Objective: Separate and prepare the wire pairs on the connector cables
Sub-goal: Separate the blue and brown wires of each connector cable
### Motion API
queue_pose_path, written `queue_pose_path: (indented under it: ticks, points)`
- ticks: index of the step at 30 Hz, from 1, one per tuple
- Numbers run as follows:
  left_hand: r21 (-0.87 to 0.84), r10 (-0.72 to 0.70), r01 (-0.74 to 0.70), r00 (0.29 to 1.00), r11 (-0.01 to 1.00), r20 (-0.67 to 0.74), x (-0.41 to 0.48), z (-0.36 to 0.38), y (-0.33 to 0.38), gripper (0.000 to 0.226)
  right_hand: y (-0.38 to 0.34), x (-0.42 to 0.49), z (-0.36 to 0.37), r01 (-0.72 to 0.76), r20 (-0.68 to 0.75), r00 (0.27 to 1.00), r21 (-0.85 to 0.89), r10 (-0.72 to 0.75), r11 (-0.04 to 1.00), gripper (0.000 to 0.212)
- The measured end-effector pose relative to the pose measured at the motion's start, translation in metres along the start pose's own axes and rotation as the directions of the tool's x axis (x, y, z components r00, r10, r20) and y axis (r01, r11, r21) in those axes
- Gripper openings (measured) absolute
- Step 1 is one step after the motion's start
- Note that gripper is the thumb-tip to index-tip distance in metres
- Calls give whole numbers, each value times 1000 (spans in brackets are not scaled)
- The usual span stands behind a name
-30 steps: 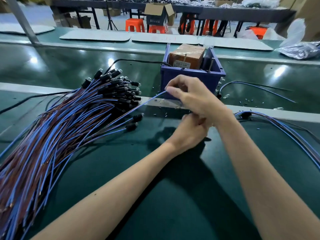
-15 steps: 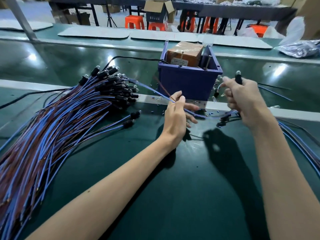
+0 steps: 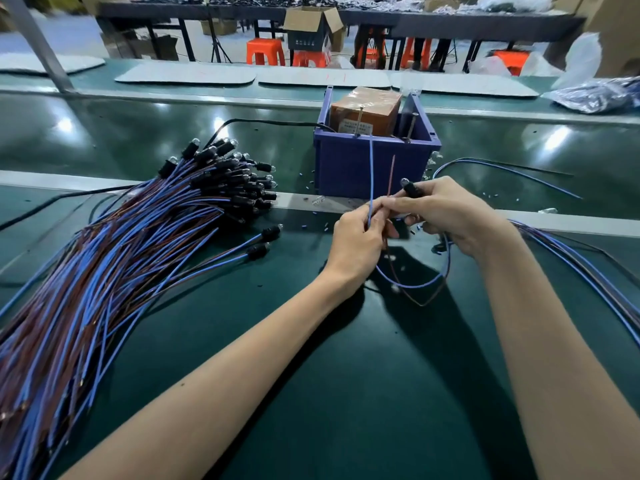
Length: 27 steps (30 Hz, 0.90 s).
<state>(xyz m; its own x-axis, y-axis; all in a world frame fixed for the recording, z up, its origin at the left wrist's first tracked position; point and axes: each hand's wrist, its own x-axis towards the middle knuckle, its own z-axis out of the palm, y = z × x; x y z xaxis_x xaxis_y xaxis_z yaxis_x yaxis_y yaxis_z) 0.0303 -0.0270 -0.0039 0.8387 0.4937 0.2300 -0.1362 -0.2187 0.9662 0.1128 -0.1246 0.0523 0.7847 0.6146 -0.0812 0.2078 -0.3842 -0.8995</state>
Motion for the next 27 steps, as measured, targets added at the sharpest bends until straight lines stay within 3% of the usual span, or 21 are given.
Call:
queue_pose_path:
  ticks: [3, 5, 8, 12, 15, 21, 27]
  points:
    - [158, -7, 1, 999, 987, 38, -1, 4, 0, 33, 0, 2, 3, -31, 0, 1000, 13, 31, 999, 13]
    - [201, -40, 46, 999, 979, -34, -3, 4, 3, 44, -2, 2, 2, -52, -35, 998, 52, 54, 997, 16]
    - [26, -101, 109, 972, 994, -210, -2, 0, 7, 44, -5, 1, -5, -28, -16, 999, 202, 32, 979, 16]
    - [-143, -173, 138, 947, 980, -272, -2, -1, 6, 50, -2, 1, -6, 19, -67, 998, 215, -4, 976, 14]
    - [-185, -152, 94, 932, 978, -330, 1, 0, 0, 27, 0, 5, -1, 32, -158, 987, 175, -4, 984, 13]
    - [-198, -109, 48, 946, 979, -306, 3, 1, -2, 42, -1, 6, 3, 30, -184, 983, 197, 6, 980, 23]
    - [-244, -143, 59, 929, 968, -342, 6, -2, -3, 37, 2, 8, 5, 56, -199, 980, 185, -18, 981, 21]
